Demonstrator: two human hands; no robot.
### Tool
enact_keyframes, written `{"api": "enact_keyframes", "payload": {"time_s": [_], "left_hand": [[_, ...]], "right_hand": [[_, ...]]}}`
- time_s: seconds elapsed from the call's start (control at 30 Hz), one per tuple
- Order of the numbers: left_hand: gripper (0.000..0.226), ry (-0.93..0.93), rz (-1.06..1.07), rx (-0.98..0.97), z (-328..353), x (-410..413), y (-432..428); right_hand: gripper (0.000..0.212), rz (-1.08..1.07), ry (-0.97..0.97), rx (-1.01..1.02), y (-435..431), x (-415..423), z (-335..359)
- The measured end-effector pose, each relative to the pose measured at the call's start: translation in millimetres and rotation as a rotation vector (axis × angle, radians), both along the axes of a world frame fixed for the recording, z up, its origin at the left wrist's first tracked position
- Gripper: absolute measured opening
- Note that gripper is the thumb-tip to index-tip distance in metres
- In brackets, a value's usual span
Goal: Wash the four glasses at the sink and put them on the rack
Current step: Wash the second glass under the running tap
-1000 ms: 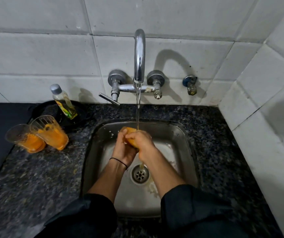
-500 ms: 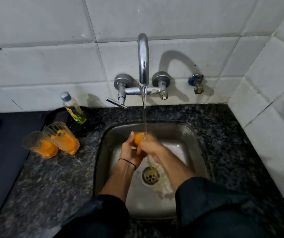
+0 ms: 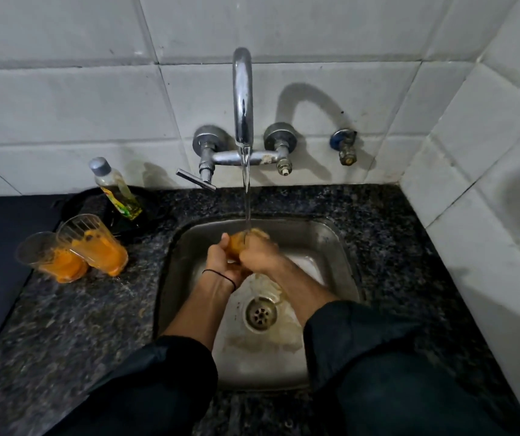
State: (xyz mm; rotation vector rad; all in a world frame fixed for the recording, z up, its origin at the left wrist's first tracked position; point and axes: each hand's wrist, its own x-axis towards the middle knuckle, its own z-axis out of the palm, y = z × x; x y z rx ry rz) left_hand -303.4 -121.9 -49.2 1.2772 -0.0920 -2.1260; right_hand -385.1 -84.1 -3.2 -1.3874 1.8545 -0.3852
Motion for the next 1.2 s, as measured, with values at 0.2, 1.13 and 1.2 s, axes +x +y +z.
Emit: {"api": "enact_keyframes", "payload": {"time_s": [0.2,1.13,1.2], "left_hand": [[0.046,-0.017,-0.036,-0.055,3.2,9.3,-10.8],[0.05,-0.095,-0.243,-0.066,-2.1,16.9,-6.8],[0.051,-0.002,-0.184,-0.103,-4.3,10.9,-2.9]], "right_hand": [[0.049,0.417,0.492,-0.19,7.6,-6.1,-8.1],[0.036,0.417,0.294,-0.177,4.8,-24.6,-34.8],[0.047,0.58,0.488,-0.191,1.7,-27.3,-17.7]]}}
